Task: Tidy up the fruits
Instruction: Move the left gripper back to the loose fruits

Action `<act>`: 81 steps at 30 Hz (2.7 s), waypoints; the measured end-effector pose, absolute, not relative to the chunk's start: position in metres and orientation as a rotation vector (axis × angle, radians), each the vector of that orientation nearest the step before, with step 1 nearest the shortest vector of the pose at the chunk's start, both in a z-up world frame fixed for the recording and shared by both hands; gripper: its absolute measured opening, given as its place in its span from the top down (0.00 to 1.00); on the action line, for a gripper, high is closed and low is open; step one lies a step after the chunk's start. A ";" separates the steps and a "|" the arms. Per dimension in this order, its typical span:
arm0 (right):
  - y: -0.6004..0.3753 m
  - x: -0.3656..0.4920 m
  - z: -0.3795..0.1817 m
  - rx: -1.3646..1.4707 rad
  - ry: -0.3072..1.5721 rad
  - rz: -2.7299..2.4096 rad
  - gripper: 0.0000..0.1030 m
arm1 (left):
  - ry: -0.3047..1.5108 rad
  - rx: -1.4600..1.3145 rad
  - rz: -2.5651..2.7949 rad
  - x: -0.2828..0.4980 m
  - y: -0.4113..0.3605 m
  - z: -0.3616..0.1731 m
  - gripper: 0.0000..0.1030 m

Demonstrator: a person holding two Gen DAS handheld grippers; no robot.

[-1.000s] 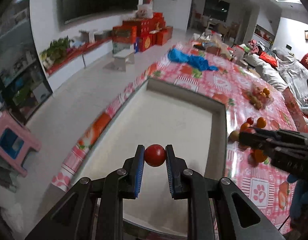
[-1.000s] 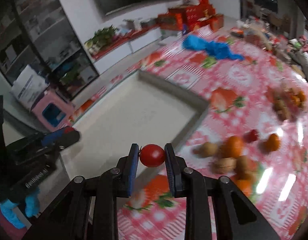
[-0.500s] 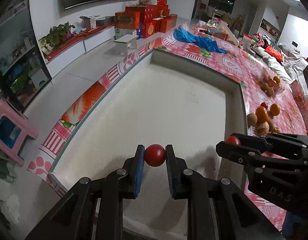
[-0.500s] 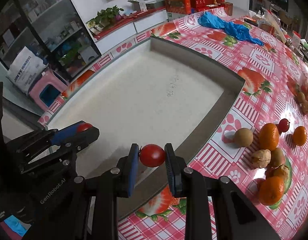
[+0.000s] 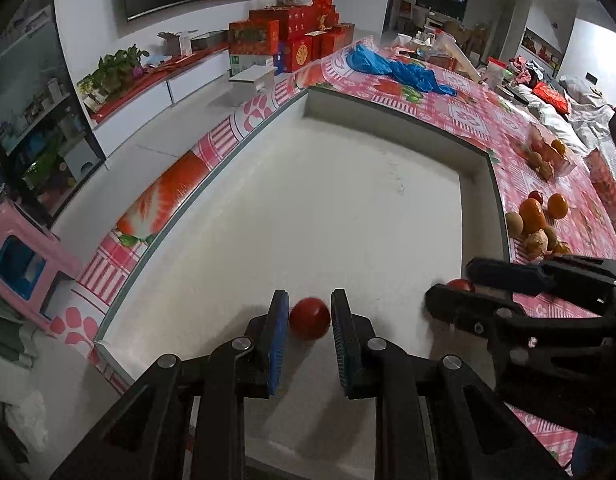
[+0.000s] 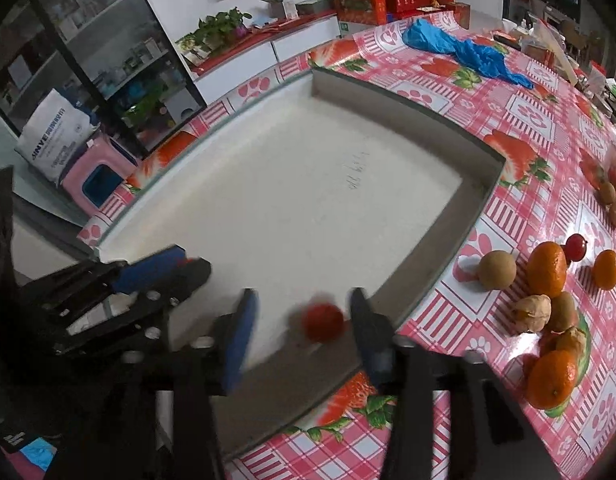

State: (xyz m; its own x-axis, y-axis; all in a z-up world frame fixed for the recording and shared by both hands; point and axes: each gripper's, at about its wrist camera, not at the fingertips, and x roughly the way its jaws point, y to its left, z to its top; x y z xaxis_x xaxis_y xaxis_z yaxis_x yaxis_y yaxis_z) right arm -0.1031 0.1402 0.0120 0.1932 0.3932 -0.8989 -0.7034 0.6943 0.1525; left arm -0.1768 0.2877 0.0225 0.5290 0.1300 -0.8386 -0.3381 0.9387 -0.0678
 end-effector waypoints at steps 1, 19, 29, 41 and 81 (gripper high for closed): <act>0.138 -0.103 0.014 -0.326 1.129 0.781 0.41 | 0.983 -0.231 0.289 -0.177 0.287 0.022 0.70; -0.079 -0.063 0.030 0.025 1.054 0.262 0.12 | 0.894 -0.047 0.047 -0.173 0.147 0.057 0.16; -0.155 -0.062 -0.001 -0.012 0.990 0.032 0.00 | 0.922 0.072 0.073 -0.141 0.075 0.009 0.16; -0.151 -0.067 -0.006 -0.080 0.982 -0.002 0.00 | 0.914 0.019 0.088 -0.127 0.078 0.003 0.00; -0.151 -0.067 -0.006 -0.080 0.982 -0.001 0.00 | 0.916 0.018 0.088 -0.127 0.078 0.004 0.00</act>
